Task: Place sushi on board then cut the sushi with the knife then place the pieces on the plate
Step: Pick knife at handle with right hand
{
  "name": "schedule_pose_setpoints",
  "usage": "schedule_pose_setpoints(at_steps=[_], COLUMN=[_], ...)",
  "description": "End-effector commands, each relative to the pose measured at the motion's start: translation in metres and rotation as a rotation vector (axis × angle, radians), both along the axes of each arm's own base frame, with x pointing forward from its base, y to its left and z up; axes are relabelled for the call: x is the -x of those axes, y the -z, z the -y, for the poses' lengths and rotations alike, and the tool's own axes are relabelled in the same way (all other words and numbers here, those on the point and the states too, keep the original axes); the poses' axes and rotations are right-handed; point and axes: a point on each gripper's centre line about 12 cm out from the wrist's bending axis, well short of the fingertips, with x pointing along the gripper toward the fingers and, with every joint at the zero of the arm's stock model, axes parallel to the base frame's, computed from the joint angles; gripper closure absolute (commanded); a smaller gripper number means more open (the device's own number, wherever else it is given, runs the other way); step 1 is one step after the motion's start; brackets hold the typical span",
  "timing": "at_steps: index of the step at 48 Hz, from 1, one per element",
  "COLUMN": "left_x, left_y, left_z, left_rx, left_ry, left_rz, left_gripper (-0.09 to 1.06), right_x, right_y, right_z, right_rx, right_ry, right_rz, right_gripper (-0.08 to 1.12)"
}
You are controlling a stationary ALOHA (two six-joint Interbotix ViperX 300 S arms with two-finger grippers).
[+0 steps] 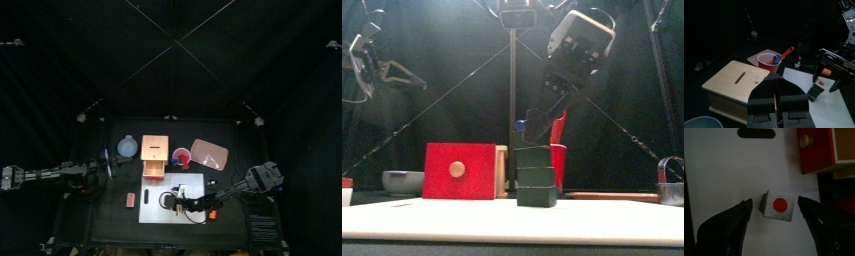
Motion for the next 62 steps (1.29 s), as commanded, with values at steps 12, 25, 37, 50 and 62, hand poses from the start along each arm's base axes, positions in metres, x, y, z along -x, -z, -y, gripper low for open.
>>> schedule_pose_setpoints(at_steps=[12, 25, 37, 50, 62], left_x=[0.0, 0.002, 0.003, 0.004, 0.004], left_y=[0.001, 0.004, 0.007, 0.009, 0.012], left_z=[-0.002, -0.004, -0.004, -0.004, -0.004], left_rx=[0.01, 0.012, 0.018, 0.026, 0.034], left_ry=[-0.013, -0.025, -0.029, -0.033, -0.031], left_rz=[0.001, -0.006, -0.012, -0.016, -0.034], left_gripper=[0.88, 0.88, 0.88, 0.88, 0.88], right_x=[-0.007, -0.005, 0.005, 0.007, 0.004], right_y=[-0.013, -0.014, -0.032, 0.001, 0.016], right_z=[0.003, 0.003, 0.027, 0.027, -0.005], right_rx=[-0.053, -0.072, 0.169, 0.411, 0.441], right_ry=[0.055, 0.069, 0.027, -0.062, -0.131], right_rz=[0.02, 0.014, 0.022, -0.062, -0.081], right_gripper=[0.11, 0.39, 0.42, 0.42, 0.4])
